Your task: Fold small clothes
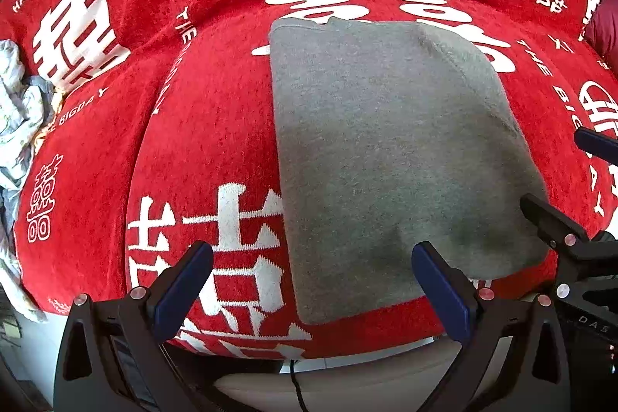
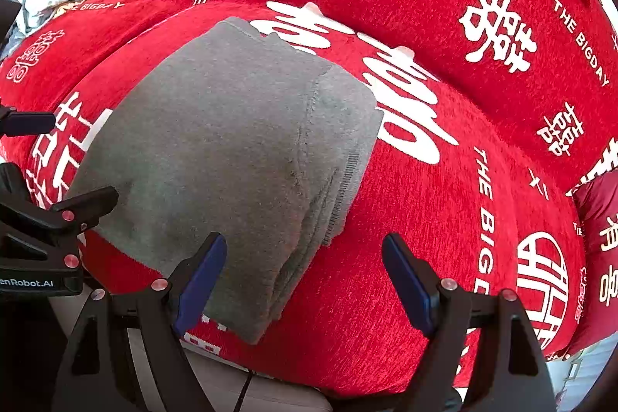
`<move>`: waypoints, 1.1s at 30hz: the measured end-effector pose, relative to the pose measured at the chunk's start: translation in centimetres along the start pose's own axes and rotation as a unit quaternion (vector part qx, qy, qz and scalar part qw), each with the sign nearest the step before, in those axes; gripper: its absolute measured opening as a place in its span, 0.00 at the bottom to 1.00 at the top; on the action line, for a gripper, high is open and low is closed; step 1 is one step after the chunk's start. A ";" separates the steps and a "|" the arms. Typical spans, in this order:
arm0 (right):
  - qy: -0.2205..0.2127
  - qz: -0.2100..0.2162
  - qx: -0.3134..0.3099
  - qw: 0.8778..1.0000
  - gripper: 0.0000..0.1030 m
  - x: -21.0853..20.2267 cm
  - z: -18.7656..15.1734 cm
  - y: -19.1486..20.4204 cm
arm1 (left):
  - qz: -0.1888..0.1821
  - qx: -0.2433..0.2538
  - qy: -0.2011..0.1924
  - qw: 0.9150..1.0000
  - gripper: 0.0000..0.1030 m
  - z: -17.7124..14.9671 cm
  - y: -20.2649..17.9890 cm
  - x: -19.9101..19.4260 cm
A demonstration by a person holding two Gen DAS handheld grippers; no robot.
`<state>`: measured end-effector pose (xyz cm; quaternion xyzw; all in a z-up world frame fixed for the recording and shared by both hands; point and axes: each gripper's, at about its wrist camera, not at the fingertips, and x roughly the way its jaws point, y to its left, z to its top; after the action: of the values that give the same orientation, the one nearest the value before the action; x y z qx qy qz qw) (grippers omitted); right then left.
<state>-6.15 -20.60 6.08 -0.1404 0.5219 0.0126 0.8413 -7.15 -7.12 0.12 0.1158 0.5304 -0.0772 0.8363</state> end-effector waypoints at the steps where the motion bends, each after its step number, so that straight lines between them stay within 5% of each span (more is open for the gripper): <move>1: 0.000 0.000 0.000 1.000 0.83 0.0 0.0 0.0 | 0.003 -0.001 0.002 1.000 1.00 -0.1 0.0 0.1; 33: -0.004 -0.001 0.000 1.000 0.83 -0.4 0.1 0.0 | -0.007 0.013 -0.004 1.000 1.00 -0.1 -0.5 -0.3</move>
<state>-6.25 -20.50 6.45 -0.1410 0.5184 0.0124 0.8433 -7.43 -7.59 0.27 0.1226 0.5269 -0.0901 0.8362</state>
